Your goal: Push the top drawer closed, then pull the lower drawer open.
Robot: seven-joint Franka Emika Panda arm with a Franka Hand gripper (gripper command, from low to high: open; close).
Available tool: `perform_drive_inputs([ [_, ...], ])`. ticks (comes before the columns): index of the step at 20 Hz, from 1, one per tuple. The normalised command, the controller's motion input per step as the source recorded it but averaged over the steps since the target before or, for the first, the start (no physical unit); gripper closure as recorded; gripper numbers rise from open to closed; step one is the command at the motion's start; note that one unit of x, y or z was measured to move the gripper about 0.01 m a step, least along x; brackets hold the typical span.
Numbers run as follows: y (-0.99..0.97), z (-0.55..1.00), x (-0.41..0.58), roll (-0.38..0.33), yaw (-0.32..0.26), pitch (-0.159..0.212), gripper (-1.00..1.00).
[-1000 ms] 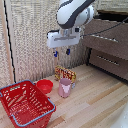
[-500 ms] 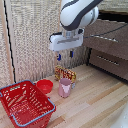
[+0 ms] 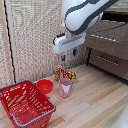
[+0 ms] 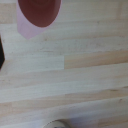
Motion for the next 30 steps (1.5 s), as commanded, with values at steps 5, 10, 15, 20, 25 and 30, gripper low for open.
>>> perform_drive_inputs([
  [5,-0.16,0.06,-0.091,-0.263,0.211,-0.141,-1.0],
  [10,-0.09,0.06,-0.05,-0.312,0.185,-0.065,-1.0],
  [15,-0.06,0.05,-0.127,-0.342,0.17,0.0,-1.0],
  [20,-0.08,0.02,-0.142,-0.349,0.171,0.0,-1.0],
  [25,-0.11,0.0,-0.11,-0.369,0.171,-0.024,-1.0],
  [30,-0.08,0.0,-0.014,-0.375,0.157,-0.055,-1.0],
])
